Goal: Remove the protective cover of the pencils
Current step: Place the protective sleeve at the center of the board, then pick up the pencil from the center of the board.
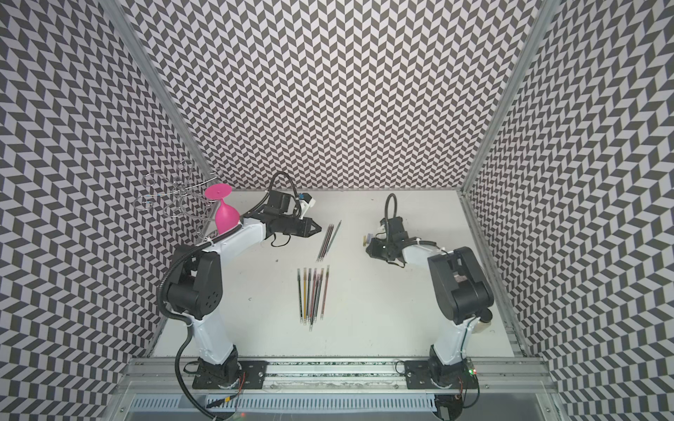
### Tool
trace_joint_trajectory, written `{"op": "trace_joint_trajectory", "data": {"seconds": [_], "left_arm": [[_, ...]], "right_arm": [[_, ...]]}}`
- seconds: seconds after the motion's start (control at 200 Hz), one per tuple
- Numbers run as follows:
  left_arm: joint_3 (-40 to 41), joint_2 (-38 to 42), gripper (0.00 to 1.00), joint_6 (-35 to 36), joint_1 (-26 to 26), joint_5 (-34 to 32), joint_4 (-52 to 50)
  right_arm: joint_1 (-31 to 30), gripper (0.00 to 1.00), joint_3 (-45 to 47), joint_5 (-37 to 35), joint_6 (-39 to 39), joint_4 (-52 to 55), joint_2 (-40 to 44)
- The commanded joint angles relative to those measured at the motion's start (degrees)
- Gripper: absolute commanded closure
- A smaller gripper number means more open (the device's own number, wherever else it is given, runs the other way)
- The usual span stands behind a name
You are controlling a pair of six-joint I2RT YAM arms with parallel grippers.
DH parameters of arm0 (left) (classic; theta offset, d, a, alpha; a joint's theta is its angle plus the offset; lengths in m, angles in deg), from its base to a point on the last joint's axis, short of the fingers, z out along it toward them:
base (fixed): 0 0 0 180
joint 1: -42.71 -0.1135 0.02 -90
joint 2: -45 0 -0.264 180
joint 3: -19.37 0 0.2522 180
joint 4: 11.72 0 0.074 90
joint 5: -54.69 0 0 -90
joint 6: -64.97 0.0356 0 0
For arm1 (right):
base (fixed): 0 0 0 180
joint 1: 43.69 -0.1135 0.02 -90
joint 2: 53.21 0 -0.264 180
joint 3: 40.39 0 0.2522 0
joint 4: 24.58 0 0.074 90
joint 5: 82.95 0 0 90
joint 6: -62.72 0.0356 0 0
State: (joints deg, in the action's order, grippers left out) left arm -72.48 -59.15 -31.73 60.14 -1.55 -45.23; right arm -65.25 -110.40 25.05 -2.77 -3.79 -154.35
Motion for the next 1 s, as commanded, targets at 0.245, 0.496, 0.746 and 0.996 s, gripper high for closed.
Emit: {"op": "trace_joint_trajectory", "data": {"seconds": [0.245, 0.496, 0.746, 0.996], "left_arm": [[5.67, 9.27, 0.85, -4.85, -5.45, 1.75, 13.12], [6.28, 9.6, 0.84, -5.49, -6.43, 1.66, 13.83], [6.64, 10.02, 0.84, -5.54, -6.61, 1.71, 14.14], [6.72, 9.91, 0.84, -5.97, -6.8, 2.19, 14.52]], "right_arm": [[-22.16, 0.67, -1.44, -22.97, 10.41, 5.18, 3.09], [-26.92, 0.68, -9.74, -27.44, 12.12, 10.38, -3.81], [-27.91, 0.7, -15.06, -29.84, 12.71, 13.4, -8.33], [-28.27, 0.71, -17.25, -28.91, 12.8, 13.72, -11.58]]}}
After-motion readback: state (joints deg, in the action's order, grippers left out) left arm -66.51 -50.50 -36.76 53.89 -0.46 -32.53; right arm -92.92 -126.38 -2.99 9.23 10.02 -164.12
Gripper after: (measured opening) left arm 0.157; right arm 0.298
